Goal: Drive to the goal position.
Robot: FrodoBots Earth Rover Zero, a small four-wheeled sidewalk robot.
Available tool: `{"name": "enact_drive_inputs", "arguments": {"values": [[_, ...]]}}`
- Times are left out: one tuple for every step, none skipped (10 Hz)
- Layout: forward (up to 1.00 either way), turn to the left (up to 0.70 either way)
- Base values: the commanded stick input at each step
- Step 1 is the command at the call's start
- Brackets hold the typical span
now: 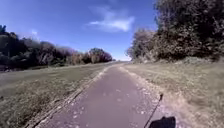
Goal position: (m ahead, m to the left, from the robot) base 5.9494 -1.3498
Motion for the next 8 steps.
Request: {"name": "enact_drive_inputs", "arguments": {"values": [[0.5, 0.0], [0.5, 0.0], [0.5, 0.0], [0.5, 0.0], [0.5, 0.0], [0.5, 0.0], [0.5, 0.0], [0.5, 0.0]]}}
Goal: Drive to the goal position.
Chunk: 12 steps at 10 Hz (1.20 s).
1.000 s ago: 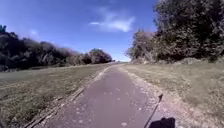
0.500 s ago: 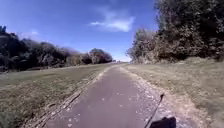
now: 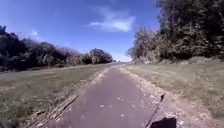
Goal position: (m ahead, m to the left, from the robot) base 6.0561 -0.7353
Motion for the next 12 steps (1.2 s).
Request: {"name": "enact_drive_inputs", "arguments": {"values": [[0.5, 0.0], [0.5, 0.0], [0.5, 0.0], [0.5, 0.0], [0.5, 0.0], [0.5, 0.0], [0.5, 0.0], [0.5, 0.0], [0.5, 0.0], [0.5, 0.0], [0.5, 0.0], [0.5, 0.0]]}}
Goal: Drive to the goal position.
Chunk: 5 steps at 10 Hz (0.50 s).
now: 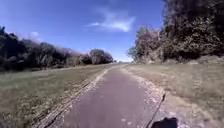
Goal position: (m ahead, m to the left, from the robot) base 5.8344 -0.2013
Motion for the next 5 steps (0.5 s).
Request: {"name": "enact_drive_inputs", "arguments": {"values": [[0.5, 0.0], [0.5, 0.0], [0.5, 0.0], [0.5, 0.0], [0.5, 0.0]]}}
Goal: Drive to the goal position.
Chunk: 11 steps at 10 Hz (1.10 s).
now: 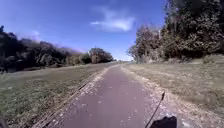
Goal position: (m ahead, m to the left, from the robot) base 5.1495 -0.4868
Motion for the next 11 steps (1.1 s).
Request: {"name": "enact_drive_inputs", "arguments": {"values": [[0.5, 0.0], [0.5, 0.0], [0.5, 0.0], [0.5, 0.0], [0.5, 0.0], [0.5, 0.0], [0.5, 0.0], [0.5, 0.0], [0.5, 0.0], [0.5, 0.0], [0.5, 0.0]]}}
